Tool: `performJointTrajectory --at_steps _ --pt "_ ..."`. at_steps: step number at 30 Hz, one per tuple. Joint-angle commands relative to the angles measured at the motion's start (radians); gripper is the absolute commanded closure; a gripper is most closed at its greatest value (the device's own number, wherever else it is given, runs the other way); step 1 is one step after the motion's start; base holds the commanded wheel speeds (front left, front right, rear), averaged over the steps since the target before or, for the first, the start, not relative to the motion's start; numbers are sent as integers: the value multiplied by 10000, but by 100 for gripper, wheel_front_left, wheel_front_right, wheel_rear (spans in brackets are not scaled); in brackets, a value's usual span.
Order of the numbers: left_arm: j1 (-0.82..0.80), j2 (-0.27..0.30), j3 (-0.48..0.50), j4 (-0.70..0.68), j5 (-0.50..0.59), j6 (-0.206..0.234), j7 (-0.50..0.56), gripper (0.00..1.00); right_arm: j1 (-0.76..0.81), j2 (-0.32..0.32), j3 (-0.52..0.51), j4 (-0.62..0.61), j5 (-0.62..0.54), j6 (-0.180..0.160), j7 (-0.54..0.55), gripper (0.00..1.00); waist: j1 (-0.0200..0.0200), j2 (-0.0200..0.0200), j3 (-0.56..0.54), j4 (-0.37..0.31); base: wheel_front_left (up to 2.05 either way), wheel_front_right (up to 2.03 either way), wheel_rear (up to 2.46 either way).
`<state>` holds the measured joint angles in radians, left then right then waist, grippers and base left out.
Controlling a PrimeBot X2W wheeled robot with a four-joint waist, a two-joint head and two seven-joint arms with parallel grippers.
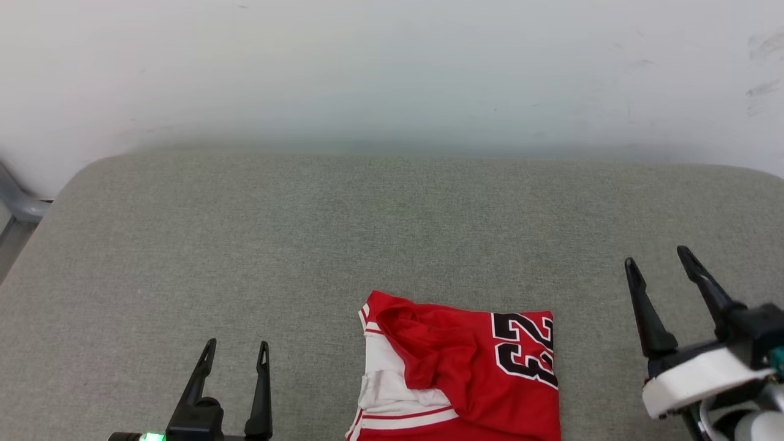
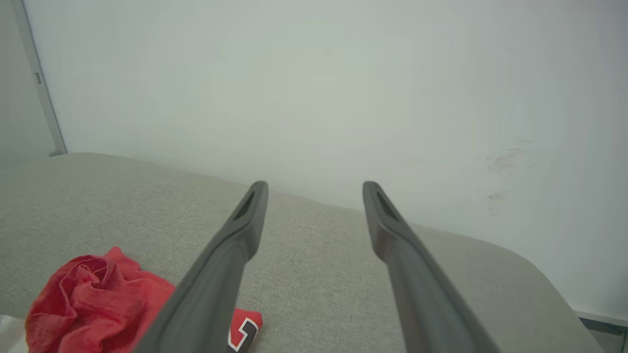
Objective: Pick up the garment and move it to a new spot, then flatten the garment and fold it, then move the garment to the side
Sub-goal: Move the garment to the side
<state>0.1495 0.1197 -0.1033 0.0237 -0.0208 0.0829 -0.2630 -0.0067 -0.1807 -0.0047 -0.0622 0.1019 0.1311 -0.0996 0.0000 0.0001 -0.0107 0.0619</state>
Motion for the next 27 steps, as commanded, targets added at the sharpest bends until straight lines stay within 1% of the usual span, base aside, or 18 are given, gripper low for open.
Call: performJointTrajectory --at_steps 1,4,11,16,19,21,25,27 --pt "-119 25 -15 8 27 -26 -18 0 -314 -219 157 -3 142 -9 294 0 0 -1 17 32 0 0 0" --pt "-174 20 -40 27 49 -51 -18 0 -1097 -743 641 103 795 -9 1525 0 0 -1 74 121 0 0 0" --pt "-420 7 -126 19 99 -131 -18 0 -2345 -2021 2093 780 3017 -11 5472 0 0 -1 338 310 0 0 0" --pt "-564 -6 -144 -26 86 -123 -18 0 -2513 -2474 2673 1222 4716 -9 7917 0 0 -1 525 472 0 0 0" --pt "-658 -36 -194 -38 98 -148 -18 0 -2398 -2639 2860 1404 5435 -9 8805 0 0 -1 675 628 0 0 0" --pt "-762 -69 -239 -49 87 -151 -18 0 -2314 -2658 2911 1528 5796 -9 9132 0 0 -1 788 735 0 0 0" --pt "-908 -130 -334 -64 94 -173 -18 0 -2317 -2471 2992 1851 6154 -9 9371 0 0 -1 1098 974 0 0 0" --pt "-1041 -150 -338 -58 77 -179 -18 0 -2394 -2279 3036 2104 6303 -9 9412 0 0 -1 1280 1069 0 0 0"
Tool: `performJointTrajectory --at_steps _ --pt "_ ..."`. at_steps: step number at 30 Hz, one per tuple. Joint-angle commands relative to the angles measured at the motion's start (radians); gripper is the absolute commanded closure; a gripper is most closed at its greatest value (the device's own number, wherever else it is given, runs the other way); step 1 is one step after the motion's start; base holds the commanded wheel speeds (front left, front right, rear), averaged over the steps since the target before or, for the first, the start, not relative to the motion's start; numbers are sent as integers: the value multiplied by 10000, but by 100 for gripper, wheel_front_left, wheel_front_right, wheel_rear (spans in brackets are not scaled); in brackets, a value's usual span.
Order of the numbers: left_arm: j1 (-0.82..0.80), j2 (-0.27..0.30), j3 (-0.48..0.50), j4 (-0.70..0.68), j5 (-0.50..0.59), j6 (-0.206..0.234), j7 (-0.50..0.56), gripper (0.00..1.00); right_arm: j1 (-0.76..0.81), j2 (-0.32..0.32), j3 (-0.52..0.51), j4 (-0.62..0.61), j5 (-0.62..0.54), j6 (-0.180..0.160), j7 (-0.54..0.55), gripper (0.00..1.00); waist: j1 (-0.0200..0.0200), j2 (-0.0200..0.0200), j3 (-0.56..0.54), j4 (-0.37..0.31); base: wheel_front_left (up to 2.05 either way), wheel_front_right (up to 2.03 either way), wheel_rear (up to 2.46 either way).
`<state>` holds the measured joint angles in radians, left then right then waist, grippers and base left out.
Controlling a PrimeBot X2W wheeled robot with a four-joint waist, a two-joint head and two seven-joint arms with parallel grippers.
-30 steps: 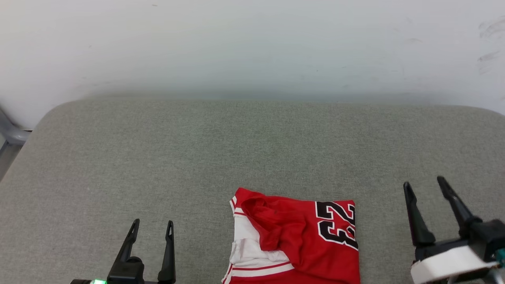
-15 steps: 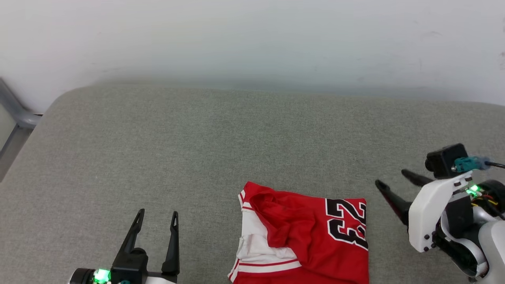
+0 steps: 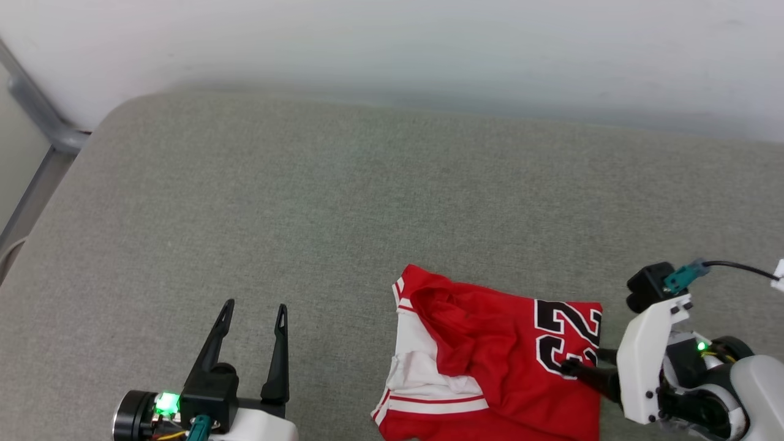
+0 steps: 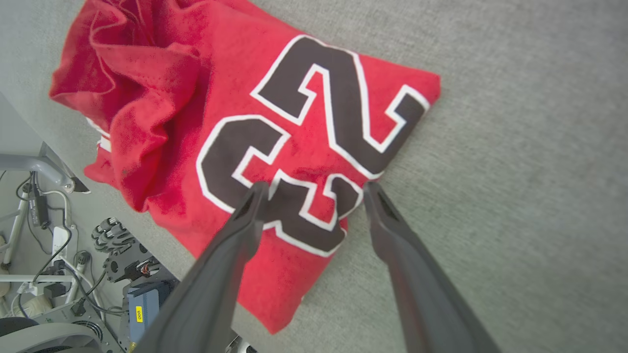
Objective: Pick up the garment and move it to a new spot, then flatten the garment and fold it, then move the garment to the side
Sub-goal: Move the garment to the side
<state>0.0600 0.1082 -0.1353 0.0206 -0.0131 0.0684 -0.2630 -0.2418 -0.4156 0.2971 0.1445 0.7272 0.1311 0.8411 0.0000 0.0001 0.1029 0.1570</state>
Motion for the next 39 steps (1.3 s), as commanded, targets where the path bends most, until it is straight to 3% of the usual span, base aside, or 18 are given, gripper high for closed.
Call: performJointTrajectory --at_steps 1,9,14,15,16,27,39 --pt "-189 -48 -40 -8 -4 -37 -18 0 -98 69 75 152 -38 -9 -30 0 0 -1 236 173 0 0 0" --pt "-557 -113 -91 33 -9 -38 -18 0 116 389 1014 1631 -119 -9 -239 0 0 -1 840 445 0 0 0" --pt "-638 -136 -57 65 -42 -8 -18 0 153 405 1503 1929 85 -9 -855 0 0 -1 938 419 0 0 0" --pt "-634 -136 -51 76 -46 -16 -18 0 51 376 1530 1936 129 -9 -987 53 0 -1 940 392 0 0 0" --pt "-636 -133 -53 91 -40 -25 -18 0 -55 344 1573 1915 185 -8 -1114 100 0 -1 930 366 0 0 0" --pt "-389 -103 -23 116 20 35 -18 0 -1352 -549 1828 1035 200 -9 -2376 100 0 -1 547 -178 0 0 0" --pt "-374 -65 260 -224 1 159 -20 0 -2732 -2414 2577 -35 -973 -11 -2965 100 0 -1 829 -1876 0 0 0"
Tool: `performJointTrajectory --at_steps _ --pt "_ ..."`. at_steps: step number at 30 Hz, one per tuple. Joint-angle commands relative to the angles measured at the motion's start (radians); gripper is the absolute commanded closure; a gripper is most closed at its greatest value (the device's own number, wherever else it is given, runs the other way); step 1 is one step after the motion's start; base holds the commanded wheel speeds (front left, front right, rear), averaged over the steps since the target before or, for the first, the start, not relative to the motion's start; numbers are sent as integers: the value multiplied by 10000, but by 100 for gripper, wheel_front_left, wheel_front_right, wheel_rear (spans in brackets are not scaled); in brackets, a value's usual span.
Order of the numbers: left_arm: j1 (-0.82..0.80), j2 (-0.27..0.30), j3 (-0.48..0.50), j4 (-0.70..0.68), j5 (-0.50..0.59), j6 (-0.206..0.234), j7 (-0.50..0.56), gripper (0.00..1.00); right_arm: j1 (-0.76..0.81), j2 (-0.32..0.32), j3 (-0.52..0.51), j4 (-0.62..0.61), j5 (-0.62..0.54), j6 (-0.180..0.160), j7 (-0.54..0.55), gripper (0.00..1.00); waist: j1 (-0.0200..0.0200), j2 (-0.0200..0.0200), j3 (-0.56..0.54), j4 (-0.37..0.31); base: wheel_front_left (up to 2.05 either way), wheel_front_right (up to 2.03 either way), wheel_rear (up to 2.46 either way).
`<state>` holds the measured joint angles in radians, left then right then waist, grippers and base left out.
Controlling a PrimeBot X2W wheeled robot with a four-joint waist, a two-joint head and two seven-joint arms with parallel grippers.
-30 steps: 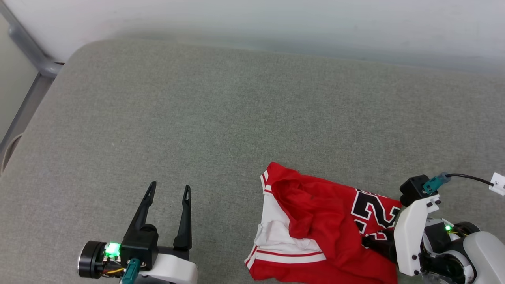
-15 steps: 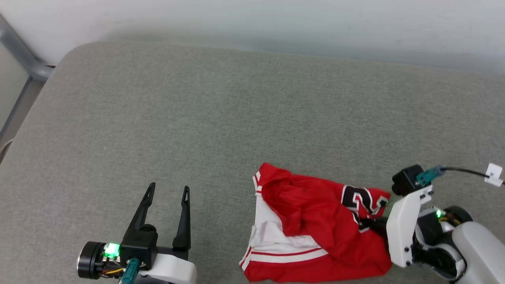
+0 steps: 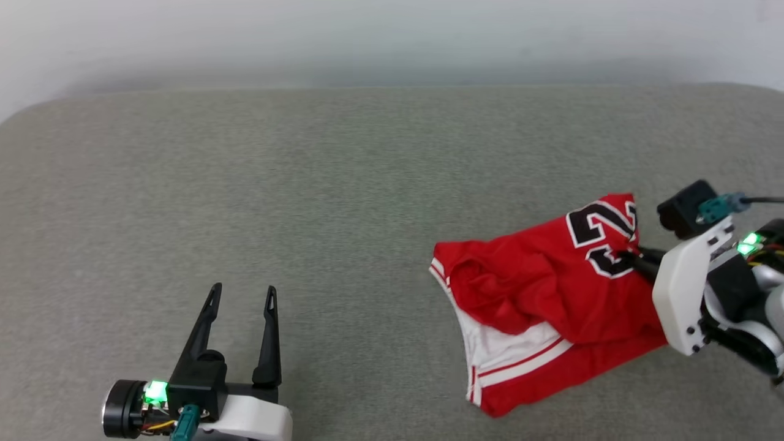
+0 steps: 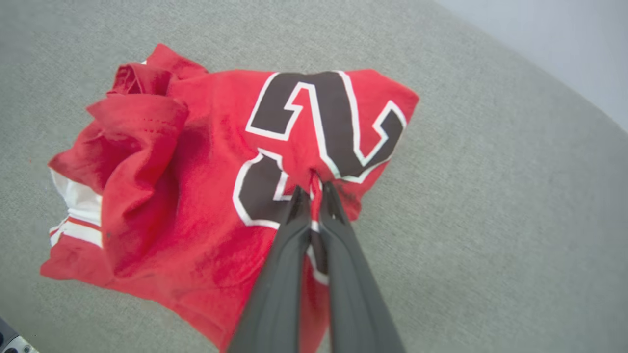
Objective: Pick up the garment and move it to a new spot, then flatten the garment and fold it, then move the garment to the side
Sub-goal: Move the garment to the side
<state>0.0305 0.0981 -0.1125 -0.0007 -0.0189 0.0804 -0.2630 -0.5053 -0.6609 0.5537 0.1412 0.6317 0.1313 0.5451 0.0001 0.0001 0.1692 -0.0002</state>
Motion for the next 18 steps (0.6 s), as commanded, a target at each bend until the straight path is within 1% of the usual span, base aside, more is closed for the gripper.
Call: performJointTrajectory --at_steps 1,5,9,13,18 --pt "-136 55 60 -45 69 41 -18 0 -186 -83 -6 -27 -94 -13 -40 100 -1 -1 230 -458 0 0 0" --pt "-291 121 156 -155 70 41 -18 0 -575 -349 -120 -53 -251 -13 -284 100 -1 -1 538 -1034 0 0 0" --pt "-590 253 187 -249 120 -37 -18 0 -972 -471 -477 200 -587 -13 -686 100 -1 -1 978 -1361 0 0 0" --pt "-924 368 107 -389 222 -95 -18 0 -1294 -689 -915 669 -1120 -14 -977 100 -1 -1 1514 -1429 0 0 0" --pt "-1380 486 51 -587 289 -136 -18 0 -1632 -1020 -1919 1536 -1740 -14 -1293 100 -1 -1 2319 -1349 0 0 0"
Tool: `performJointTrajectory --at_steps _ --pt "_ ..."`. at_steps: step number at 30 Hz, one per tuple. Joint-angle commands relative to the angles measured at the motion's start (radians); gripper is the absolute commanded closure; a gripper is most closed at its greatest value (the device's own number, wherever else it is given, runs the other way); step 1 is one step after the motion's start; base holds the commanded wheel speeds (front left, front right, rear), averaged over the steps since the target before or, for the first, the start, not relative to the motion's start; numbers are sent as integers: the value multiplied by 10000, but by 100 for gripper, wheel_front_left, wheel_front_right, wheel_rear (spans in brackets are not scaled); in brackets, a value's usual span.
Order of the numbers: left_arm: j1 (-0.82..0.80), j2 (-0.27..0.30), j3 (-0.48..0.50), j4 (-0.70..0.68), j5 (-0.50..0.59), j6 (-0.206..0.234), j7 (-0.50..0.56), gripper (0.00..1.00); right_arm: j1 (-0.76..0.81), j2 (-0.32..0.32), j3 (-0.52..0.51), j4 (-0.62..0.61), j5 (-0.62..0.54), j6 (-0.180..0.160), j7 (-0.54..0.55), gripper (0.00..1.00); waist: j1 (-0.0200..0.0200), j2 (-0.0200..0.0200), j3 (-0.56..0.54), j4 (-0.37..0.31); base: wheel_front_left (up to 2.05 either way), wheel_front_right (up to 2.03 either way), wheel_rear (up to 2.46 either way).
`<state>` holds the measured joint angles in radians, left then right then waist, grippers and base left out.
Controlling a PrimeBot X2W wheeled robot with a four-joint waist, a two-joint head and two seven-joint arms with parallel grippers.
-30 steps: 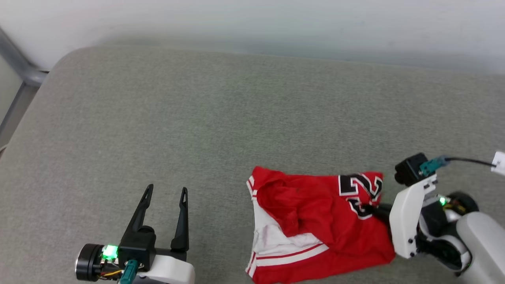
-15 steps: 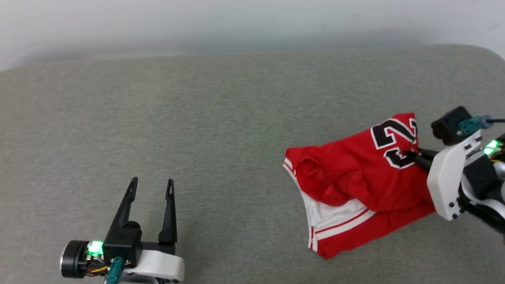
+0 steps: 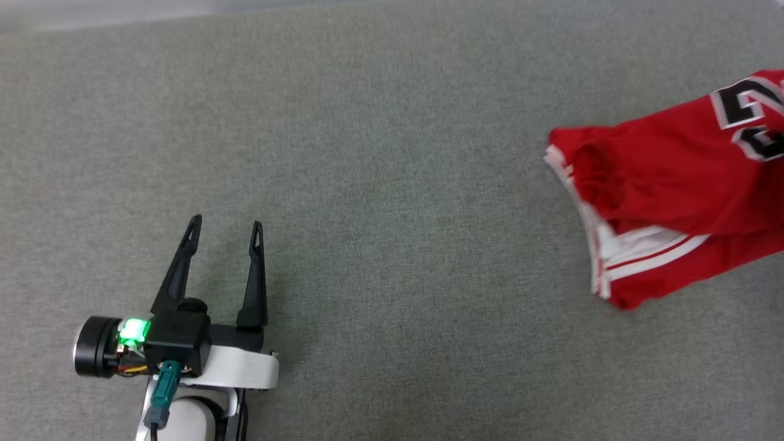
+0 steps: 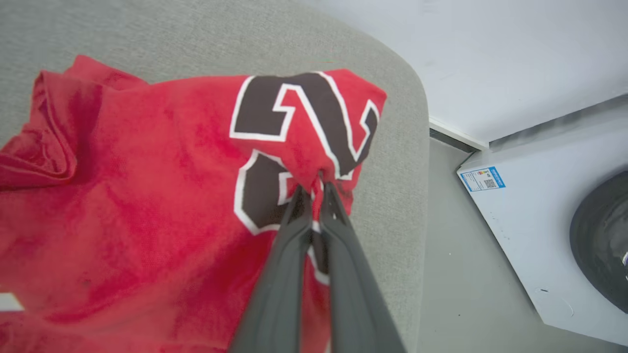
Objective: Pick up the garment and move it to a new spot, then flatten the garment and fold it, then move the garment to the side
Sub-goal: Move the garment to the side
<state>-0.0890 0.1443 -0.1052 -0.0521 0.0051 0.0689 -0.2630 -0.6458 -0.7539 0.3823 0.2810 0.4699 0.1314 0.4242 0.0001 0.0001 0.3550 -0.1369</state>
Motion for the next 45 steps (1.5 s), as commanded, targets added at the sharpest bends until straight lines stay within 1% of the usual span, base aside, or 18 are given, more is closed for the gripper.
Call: performJointTrajectory --at_steps 1,7,11,14,16,19,20,21,22,25,28,33,37,38,45 --pt "-254 43 -24 -113 53 -4 -18 0 -287 -160 -424 333 -265 -16 -134 100 -1 -1 603 33 0 0 0" --pt "-573 57 -130 -432 111 172 -18 0 -589 -425 -1836 1425 -1003 -16 -295 100 -1 -1 1281 97 0 0 0" --pt "-825 88 -230 -588 94 176 -18 0 -741 -610 -2731 1986 -1469 -16 -380 100 -1 -1 1661 212 0 0 0" --pt "-1003 132 -311 -672 99 172 -18 0 -837 -615 -3429 2371 -1871 -16 -319 100 -1 -1 1868 309 0 0 0" --pt "-1080 159 -340 -728 99 192 -18 0 -861 -599 -3702 2575 -2097 -16 -293 100 -1 -1 1954 366 0 0 0" --pt "-1143 196 -347 -767 69 239 -18 0 -936 -327 -4106 2777 -2329 -16 -297 100 -1 -1 1984 430 0 0 0" --pt "-1157 199 -350 -761 52 258 -18 0 -963 -263 -4250 2808 -2458 -16 -396 98 -1 -1 1960 445 0 0 0" --pt "-1146 192 -353 -737 34 270 -18 0 -930 -152 -4336 2843 -2599 -16 -424 40 -1 -1 1899 461 0 0 0" --pt "-1109 185 -350 -709 16 283 -18 0 -863 -35 -4411 2872 -2731 -16 -447 0 -1 -1 1816 472 0 0 0" --pt "-909 133 -359 -585 -57 364 -18 0 -562 285 -4619 2821 -3031 -16 -543 0 -1 -1 1415 519 0 0 0" --pt "-665 21 -362 -477 -136 439 -18 0 -151 468 -4820 2535 -3296 -16 -1060 0 -1 -1 822 582 0 0 0" --pt "-63 -70 -269 -332 -265 559 -18 0 501 956 -5137 1425 -3578 -16 -2249 0 -1 -1 -117 629 0 0 0" --pt "420 -123 -127 -263 -369 596 -18 0 1085 1720 -5473 177 -3658 -16 -3285 0 -1 -1 -772 741 0 0 0" --pt "420 -123 -127 -263 -369 596 -18 0 1085 1720 -5473 177 -3658 -16 -3285 0 -1 -1 -772 741 0 0 0" --pt "957 -172 19 -55 -447 494 -18 0 2360 3501 -5498 -2130 -4054 -15 -4752 0 -1 -1 -1632 1143 0 0 0"
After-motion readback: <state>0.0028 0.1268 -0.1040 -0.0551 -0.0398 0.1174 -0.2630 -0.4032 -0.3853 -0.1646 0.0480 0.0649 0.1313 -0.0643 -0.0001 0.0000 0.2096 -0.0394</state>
